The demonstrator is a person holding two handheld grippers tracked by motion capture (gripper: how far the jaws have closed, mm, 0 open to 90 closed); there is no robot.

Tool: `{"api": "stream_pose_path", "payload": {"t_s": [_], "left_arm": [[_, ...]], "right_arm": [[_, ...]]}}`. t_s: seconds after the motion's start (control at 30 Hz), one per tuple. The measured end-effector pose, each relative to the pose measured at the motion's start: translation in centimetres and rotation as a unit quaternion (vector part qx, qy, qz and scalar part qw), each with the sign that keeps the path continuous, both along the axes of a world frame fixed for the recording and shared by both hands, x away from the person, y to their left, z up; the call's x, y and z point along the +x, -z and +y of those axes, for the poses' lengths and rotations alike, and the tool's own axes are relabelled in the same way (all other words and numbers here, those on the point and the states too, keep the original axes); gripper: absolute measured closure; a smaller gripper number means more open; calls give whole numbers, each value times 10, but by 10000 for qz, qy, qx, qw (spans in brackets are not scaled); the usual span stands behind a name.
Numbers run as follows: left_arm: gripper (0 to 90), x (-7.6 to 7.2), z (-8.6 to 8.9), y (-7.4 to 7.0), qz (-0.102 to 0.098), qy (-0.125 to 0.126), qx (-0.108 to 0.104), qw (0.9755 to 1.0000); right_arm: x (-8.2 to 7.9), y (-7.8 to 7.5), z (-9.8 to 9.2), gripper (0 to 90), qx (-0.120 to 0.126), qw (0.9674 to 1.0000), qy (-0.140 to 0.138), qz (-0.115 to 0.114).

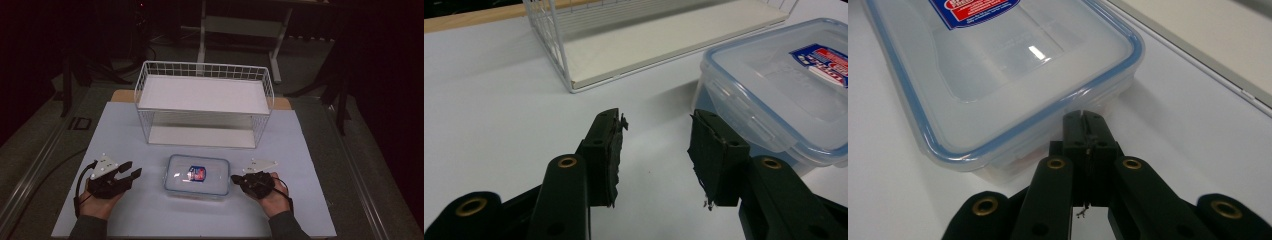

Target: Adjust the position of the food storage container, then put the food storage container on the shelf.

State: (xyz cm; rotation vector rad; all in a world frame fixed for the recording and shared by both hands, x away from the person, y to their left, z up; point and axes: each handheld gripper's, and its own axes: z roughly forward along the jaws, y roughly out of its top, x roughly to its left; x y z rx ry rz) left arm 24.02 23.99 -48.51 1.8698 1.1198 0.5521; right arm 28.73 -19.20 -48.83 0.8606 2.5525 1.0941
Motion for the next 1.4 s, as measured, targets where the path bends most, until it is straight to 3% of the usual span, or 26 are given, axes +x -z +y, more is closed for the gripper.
{"api": "stream_pose_path", "payload": {"t_s": [0.37,0.57,0.83,0.97,1.07,1.1,1.13,1.23,1.27,1.37,1.4], "left_arm": [[549,0,-1,1,9,20,-10,10000],[543,2,-1,1,28,10,-49,10000],[517,1,-4,1,15,71,-22,10000],[490,1,-6,0,32,86,-118,9999],[456,3,-11,-2,147,212,-333,9991],[455,3,-11,-2,147,212,-333,9991],[436,6,-22,-2,296,368,-253,9986],[396,8,-30,-3,342,436,-202,9983],[378,9,-34,-3,372,458,-195,9981],[313,15,-44,-3,625,525,-309,9962],[247,19,-51,0,774,541,-367,9949]], "right_arm": [[5,2,6,879,48,9998,162,-47],[-2,0,4,819,7,9998,173,-61],[-8,-9,-1,664,430,9981,429,-85],[-7,-11,1,583,528,9972,525,-65],[-4,-11,5,498,636,9958,646,138],[-4,-11,5,498,636,9958,646,138],[-1,-11,10,429,649,9953,681,243],[0,-10,13,392,630,9952,690,293],[2,-10,16,358,674,9942,731,401],[4,-9,19,331,735,9934,754,464],[7,-7,21,310,781,9923,723,628]]}}
